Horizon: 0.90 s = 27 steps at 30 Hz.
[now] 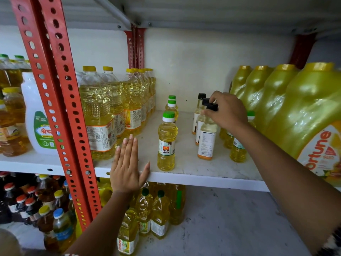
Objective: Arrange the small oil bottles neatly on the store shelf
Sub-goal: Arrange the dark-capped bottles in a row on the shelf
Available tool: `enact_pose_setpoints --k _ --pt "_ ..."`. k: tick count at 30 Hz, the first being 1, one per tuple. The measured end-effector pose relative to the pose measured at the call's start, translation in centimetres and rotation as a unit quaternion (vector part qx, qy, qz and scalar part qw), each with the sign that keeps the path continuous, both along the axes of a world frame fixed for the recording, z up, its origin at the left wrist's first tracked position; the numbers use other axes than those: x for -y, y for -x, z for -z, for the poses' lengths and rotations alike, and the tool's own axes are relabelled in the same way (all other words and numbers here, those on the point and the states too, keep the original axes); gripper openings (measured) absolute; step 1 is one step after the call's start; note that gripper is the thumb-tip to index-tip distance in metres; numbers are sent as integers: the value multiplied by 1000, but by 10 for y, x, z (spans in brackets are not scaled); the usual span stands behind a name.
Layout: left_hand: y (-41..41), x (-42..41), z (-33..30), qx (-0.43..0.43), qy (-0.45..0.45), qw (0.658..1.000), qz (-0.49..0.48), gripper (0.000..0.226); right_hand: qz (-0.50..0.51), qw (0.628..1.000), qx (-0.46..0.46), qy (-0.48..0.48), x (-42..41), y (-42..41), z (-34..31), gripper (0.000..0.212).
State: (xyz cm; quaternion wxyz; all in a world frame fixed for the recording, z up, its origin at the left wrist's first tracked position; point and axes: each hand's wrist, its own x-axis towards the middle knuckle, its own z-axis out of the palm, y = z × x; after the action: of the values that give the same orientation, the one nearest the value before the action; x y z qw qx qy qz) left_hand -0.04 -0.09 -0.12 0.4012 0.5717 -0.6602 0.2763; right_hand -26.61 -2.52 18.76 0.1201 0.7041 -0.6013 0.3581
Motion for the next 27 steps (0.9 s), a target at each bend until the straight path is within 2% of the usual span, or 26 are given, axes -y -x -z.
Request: enact_pose_setpoints --k 3,8,12,20,24,27 --pt "0 1 0 0 4 1000 1 72 -39 999 32 -9 2 3 -1 30" --pt "0 1 -1 1 5 1000 0 72 -39 998 57 -15 1 3 1 45" --pt "1 0 0 -1 5 1000 3 72 -47 996 78 -13 0 2 3 33" --pt "0 0 0 1 3 1000 0 71 -63 982 177 -3 -3 0 17 45" --pt "0 0 0 0 -7 1000 -2 71 -69 976 205 1 -2 1 20 37" --pt "0 0 0 2 -8 1000 -4 71 -79 973 215 -6 -3 1 19 40"
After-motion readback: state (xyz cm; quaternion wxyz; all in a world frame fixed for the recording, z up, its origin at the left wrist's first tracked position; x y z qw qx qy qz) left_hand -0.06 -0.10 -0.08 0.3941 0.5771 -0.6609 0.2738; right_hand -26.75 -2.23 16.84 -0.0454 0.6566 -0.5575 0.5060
